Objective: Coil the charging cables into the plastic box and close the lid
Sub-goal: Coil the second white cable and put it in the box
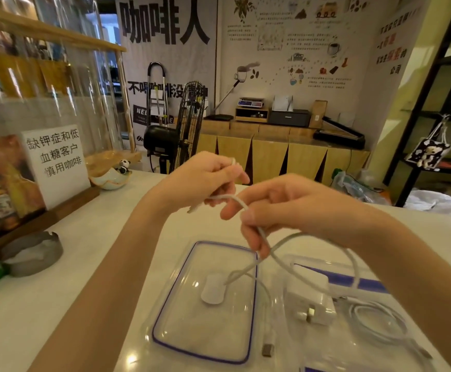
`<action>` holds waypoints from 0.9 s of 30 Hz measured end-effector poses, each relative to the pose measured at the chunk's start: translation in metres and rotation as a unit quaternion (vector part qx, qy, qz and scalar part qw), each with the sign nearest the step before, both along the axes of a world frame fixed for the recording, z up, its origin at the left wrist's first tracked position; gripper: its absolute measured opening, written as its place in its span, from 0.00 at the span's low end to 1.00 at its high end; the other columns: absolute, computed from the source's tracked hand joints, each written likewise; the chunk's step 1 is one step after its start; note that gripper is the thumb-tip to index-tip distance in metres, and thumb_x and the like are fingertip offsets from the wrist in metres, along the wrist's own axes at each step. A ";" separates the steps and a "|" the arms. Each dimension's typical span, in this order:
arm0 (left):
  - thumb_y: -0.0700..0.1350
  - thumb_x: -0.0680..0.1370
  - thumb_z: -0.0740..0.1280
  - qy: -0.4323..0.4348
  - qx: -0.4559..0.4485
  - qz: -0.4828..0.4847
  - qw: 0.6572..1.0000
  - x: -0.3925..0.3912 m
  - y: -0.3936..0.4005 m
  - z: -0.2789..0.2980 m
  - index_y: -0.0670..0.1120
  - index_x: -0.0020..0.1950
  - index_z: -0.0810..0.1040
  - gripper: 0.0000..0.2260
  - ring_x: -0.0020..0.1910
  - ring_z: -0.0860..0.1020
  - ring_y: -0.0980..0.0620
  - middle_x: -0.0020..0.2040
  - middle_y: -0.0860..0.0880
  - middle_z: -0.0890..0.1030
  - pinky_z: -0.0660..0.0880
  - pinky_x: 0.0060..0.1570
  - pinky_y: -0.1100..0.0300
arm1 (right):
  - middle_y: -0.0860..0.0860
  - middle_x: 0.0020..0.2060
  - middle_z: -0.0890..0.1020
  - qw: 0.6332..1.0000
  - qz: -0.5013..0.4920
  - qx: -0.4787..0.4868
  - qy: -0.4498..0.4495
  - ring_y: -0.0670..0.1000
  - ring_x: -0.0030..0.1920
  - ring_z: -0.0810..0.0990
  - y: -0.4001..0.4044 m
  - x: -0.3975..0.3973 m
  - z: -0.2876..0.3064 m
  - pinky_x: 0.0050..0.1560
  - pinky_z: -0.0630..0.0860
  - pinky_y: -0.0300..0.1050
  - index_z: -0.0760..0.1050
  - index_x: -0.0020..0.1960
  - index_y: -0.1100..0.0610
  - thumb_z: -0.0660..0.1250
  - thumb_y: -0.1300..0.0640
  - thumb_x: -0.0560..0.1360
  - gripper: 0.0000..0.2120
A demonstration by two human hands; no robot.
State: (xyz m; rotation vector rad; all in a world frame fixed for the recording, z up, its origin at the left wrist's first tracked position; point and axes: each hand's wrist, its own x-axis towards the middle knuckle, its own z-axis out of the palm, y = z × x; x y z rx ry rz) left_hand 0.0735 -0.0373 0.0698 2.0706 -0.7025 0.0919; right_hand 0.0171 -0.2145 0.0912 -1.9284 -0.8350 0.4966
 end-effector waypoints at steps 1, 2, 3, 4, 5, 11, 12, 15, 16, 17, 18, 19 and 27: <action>0.45 0.80 0.56 0.042 0.012 -0.040 0.998 -0.002 0.002 0.001 0.46 0.40 0.78 0.14 0.20 0.67 0.56 0.22 0.53 0.73 0.65 0.21 0.68 | 0.49 0.29 0.80 1.000 -0.013 -0.005 -0.022 0.45 0.31 0.80 -0.005 0.000 0.004 0.40 0.79 0.37 0.77 0.52 0.62 0.60 0.63 0.76 0.09; 0.45 0.80 0.55 0.088 0.013 -0.090 0.992 -0.003 0.006 0.003 0.46 0.37 0.78 0.16 0.19 0.64 0.56 0.21 0.53 0.71 0.62 0.20 0.68 | 0.49 0.29 0.80 0.998 -0.029 -0.008 -0.050 0.45 0.31 0.79 -0.010 -0.001 0.007 0.39 0.79 0.37 0.77 0.50 0.61 0.60 0.63 0.75 0.09; 0.46 0.80 0.55 0.135 0.008 -0.144 0.980 -0.004 0.009 0.004 0.45 0.37 0.77 0.16 0.19 0.62 0.57 0.21 0.54 0.70 0.59 0.19 0.67 | 0.49 0.28 0.80 0.995 -0.046 -0.013 -0.086 0.44 0.31 0.79 -0.014 0.000 0.009 0.39 0.79 0.36 0.78 0.49 0.60 0.60 0.63 0.75 0.08; 0.46 0.79 0.54 0.178 0.000 -0.196 0.964 -0.004 0.013 0.006 0.44 0.37 0.77 0.17 0.19 0.61 0.58 0.21 0.55 0.69 0.57 0.19 0.66 | 0.49 0.29 0.80 0.990 -0.061 -0.018 -0.129 0.44 0.31 0.79 -0.017 0.000 0.010 0.39 0.78 0.35 0.78 0.48 0.59 0.61 0.62 0.75 0.08; 0.47 0.79 0.54 0.215 -0.010 -0.248 0.944 -0.004 0.016 0.007 0.43 0.38 0.77 0.17 0.19 0.60 0.59 0.21 0.56 0.68 0.56 0.19 0.66 | 0.49 0.30 0.80 0.982 -0.075 -0.023 -0.172 0.45 0.32 0.79 -0.019 0.000 0.010 0.39 0.78 0.35 0.79 0.47 0.58 0.61 0.61 0.74 0.08; 0.54 0.79 0.54 0.348 -0.128 -0.439 0.819 -0.008 0.013 0.012 0.42 0.39 0.76 0.20 0.19 0.57 0.57 0.23 0.54 0.61 0.57 0.18 0.68 | 0.47 0.38 0.81 0.922 -0.138 -0.008 -0.361 0.44 0.41 0.80 -0.011 0.008 -0.006 0.45 0.77 0.33 0.76 0.50 0.57 0.60 0.58 0.76 0.08; 0.51 0.79 0.53 0.374 -0.164 -0.452 0.793 -0.009 0.011 0.013 0.40 0.40 0.75 0.19 0.18 0.56 0.57 0.24 0.53 0.62 0.56 0.19 0.67 | 0.49 0.39 0.81 0.917 -0.145 0.010 -0.370 0.45 0.41 0.80 -0.007 0.009 -0.011 0.45 0.78 0.34 0.76 0.50 0.59 0.59 0.60 0.77 0.07; 0.44 0.80 0.53 0.471 -0.288 -0.465 0.693 -0.012 0.004 0.018 0.35 0.44 0.72 0.15 0.20 0.56 0.56 0.26 0.50 0.63 0.54 0.20 0.65 | 0.55 0.42 0.81 0.926 -0.165 0.077 -0.330 0.49 0.41 0.81 0.001 0.014 -0.023 0.46 0.80 0.40 0.74 0.53 0.63 0.58 0.63 0.77 0.08; 0.43 0.80 0.53 0.487 -0.323 -0.453 0.673 -0.014 0.001 0.019 0.35 0.45 0.71 0.13 0.20 0.56 0.56 0.26 0.49 0.63 0.53 0.20 0.66 | 0.57 0.43 0.81 0.935 -0.167 0.103 -0.296 0.51 0.42 0.82 0.003 0.015 -0.025 0.45 0.80 0.41 0.73 0.54 0.64 0.59 0.64 0.77 0.08; 0.42 0.79 0.53 0.495 -0.354 -0.440 0.661 -0.017 -0.003 0.019 0.35 0.46 0.71 0.12 0.21 0.57 0.56 0.26 0.49 0.63 0.52 0.21 0.66 | 0.58 0.44 0.82 0.943 -0.165 0.128 -0.259 0.52 0.41 0.82 0.004 0.015 -0.027 0.45 0.80 0.41 0.73 0.55 0.65 0.59 0.65 0.77 0.09; 0.42 0.79 0.53 0.498 -0.380 -0.430 0.651 -0.019 -0.006 0.018 0.35 0.46 0.71 0.12 0.21 0.58 0.55 0.26 0.49 0.63 0.53 0.21 0.66 | 0.59 0.44 0.82 0.950 -0.163 0.147 -0.221 0.52 0.41 0.83 0.005 0.016 -0.029 0.44 0.81 0.42 0.73 0.56 0.66 0.59 0.66 0.76 0.10; 0.41 0.79 0.53 0.498 -0.402 -0.422 0.642 -0.020 -0.009 0.018 0.35 0.47 0.71 0.11 0.23 0.60 0.55 0.27 0.50 0.63 0.56 0.23 0.65 | 0.58 0.43 0.82 0.957 -0.159 0.159 -0.185 0.51 0.39 0.83 0.005 0.016 -0.031 0.44 0.81 0.41 0.73 0.56 0.65 0.60 0.66 0.76 0.10; 0.45 0.80 0.53 0.350 -0.579 -0.252 0.692 -0.017 -0.026 0.007 0.35 0.45 0.75 0.17 0.19 0.65 0.59 0.22 0.52 0.69 0.60 0.21 0.70 | 0.53 0.37 0.85 0.982 -0.108 0.146 0.053 0.49 0.37 0.84 0.008 0.002 -0.044 0.42 0.81 0.43 0.76 0.49 0.59 0.65 0.65 0.73 0.06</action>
